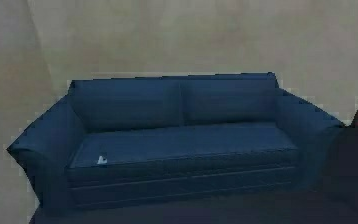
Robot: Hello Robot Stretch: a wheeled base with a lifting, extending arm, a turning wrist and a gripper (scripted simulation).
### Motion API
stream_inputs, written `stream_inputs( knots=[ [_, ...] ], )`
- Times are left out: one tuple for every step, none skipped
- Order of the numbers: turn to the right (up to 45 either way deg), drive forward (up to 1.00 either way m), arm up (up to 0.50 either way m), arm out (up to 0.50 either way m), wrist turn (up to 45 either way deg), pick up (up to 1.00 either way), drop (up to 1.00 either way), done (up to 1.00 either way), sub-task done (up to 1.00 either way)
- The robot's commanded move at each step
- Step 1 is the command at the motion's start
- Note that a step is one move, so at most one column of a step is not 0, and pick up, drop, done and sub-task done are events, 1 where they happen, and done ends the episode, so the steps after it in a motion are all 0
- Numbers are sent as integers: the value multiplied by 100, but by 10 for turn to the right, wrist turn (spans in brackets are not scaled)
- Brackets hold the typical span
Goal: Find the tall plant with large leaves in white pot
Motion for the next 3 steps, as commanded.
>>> stream_inputs(
  knots=[
    [450,0,0,0,0,0,0,0,0],
    [360,0,0,0,0,0,0,0,0],
    [0,15,0,0,0,0,0,0,0]
  ],
)
